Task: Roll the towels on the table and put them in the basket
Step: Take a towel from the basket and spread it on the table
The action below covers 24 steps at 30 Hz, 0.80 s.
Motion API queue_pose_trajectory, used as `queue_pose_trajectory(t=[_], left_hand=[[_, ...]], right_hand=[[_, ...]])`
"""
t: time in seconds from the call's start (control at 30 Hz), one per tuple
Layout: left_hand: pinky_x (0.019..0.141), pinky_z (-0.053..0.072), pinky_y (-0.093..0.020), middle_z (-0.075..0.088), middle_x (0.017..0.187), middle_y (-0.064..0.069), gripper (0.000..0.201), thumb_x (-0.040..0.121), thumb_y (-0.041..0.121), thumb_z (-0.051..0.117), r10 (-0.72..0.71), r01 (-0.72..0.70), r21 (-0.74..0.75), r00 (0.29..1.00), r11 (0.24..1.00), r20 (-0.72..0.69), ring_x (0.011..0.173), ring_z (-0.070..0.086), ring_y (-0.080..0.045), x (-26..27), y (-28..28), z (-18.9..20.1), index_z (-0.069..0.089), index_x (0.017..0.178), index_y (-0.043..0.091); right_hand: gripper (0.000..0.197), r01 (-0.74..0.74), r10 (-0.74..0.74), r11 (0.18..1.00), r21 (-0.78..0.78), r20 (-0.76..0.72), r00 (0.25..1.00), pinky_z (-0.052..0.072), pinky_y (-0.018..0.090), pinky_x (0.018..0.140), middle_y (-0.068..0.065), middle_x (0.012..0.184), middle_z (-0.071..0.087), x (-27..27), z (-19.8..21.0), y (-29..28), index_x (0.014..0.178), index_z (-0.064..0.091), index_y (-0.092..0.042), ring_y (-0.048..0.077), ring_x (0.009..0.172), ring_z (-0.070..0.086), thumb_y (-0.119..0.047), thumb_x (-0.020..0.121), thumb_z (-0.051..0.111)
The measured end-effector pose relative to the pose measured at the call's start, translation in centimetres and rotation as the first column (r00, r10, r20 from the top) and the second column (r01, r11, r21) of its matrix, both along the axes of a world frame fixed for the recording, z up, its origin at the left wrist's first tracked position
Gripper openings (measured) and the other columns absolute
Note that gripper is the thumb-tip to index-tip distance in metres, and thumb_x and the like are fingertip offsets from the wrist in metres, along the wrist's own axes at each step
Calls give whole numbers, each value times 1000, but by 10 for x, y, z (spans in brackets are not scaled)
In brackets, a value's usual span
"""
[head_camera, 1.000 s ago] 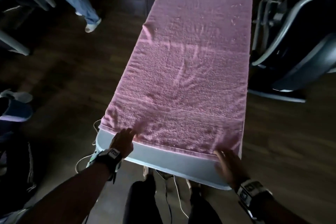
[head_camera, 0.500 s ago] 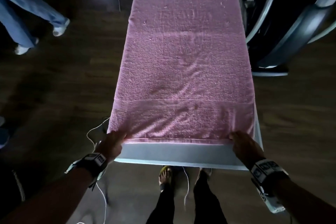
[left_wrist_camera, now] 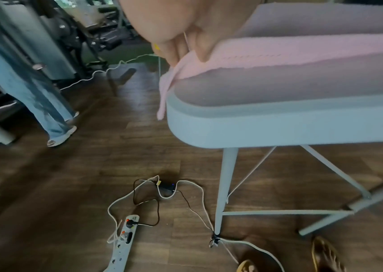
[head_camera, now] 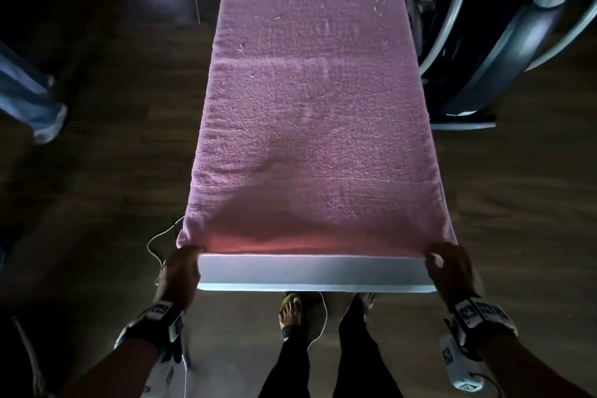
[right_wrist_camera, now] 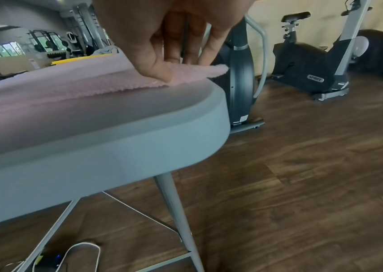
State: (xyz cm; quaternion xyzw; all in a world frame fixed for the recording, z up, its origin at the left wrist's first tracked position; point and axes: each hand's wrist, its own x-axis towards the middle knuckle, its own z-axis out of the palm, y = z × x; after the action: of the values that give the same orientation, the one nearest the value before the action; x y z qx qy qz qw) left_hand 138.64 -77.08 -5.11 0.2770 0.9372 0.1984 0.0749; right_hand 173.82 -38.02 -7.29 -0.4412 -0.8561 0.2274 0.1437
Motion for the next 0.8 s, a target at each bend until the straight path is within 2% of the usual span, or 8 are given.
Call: queue_pose_trajectory(t=[0.1, 0.23, 0.33, 0.43, 0.53, 0.6, 0.7, 0.8], left_hand=[[65, 53, -39, 69, 96, -14, 26, 79, -10, 59, 30, -28, 81, 999, 996, -24, 77, 67, -32, 1, -4, 1, 72, 93, 8], [71, 53, -42, 66, 92, -15, 27, 79, 0, 44, -32, 42, 100, 995, 994, -95, 85, 61, -33, 0, 0, 5, 70, 88, 3], [76, 42, -40, 61, 79, -15, 32, 76, 9, 37, -119, 134, 74, 977, 988, -176, 83, 47, -27, -3, 9, 7, 67, 81, 0], [71, 39, -41, 58, 73, -11, 30, 77, 14, 36, -175, 177, -4, 971, 984, -166, 76, 44, -26, -3, 15, 9, 64, 78, 4], [66, 47, -40, 60, 70, -8, 30, 81, 21, 36, -212, 203, -86, 971, 975, -111, 68, 59, -30, -3, 17, 9, 63, 77, 8], [61, 51, -40, 63, 69, -9, 30, 83, 26, 37, -208, 193, -151, 974, 970, -88, 63, 63, -31, -3, 20, 11, 62, 82, 9], [66, 52, -49, 65, 90, -20, 37, 84, 25, 40, -200, 175, -312, 979, 934, -49, 76, 63, -36, -7, 22, 7, 58, 109, 3], [71, 44, -59, 55, 108, -23, 46, 76, 11, 63, -130, 83, -335, 984, 939, -121, 90, 51, -41, -7, 26, 5, 54, 121, 8]], right_hand=[[35, 9, -8, 1000, 15, -88, 996, 38, 29, 73, 15, 76, 69, 5, 5, -2, 71, 71, -3, 17, 79, 49, -27, 73, 45], [38, 22, -22, 1000, 4, -41, 999, 42, 31, 70, 13, 77, 69, 5, 6, 1, 73, 72, -6, 29, 77, 59, -32, 74, 44], [37, 22, -21, 999, 47, -26, 999, 47, 37, 70, 12, 73, 69, 4, 12, 8, 70, 71, -6, 32, 71, 61, -32, 74, 44], [35, -20, 8, 992, 125, 96, 995, 43, 41, 72, 7, 67, 66, 7, 18, 14, 63, 67, -13, 32, 71, 59, -31, 76, 40], [33, -90, 47, 986, 140, 285, 957, 33, 40, 75, 0, 61, 59, 12, 19, 19, 59, 55, -23, 30, 73, 58, -32, 79, 31], [26, -95, 49, 990, 105, 374, 926, 29, 39, 78, -2, 62, 58, 9, 14, 21, 66, 47, -26, 27, 75, 58, -33, 82, 29], [9, -25, -8, 997, 73, 421, 907, 26, 39, 83, 0, 81, 61, 2, 7, 22, 85, 53, -26, 28, 85, 56, -33, 83, 49], [24, 9, -44, 995, 95, 379, 924, 29, 46, 91, 7, 104, 57, 2, 10, 20, 99, 58, -26, 31, 99, 48, -22, 77, 68]])
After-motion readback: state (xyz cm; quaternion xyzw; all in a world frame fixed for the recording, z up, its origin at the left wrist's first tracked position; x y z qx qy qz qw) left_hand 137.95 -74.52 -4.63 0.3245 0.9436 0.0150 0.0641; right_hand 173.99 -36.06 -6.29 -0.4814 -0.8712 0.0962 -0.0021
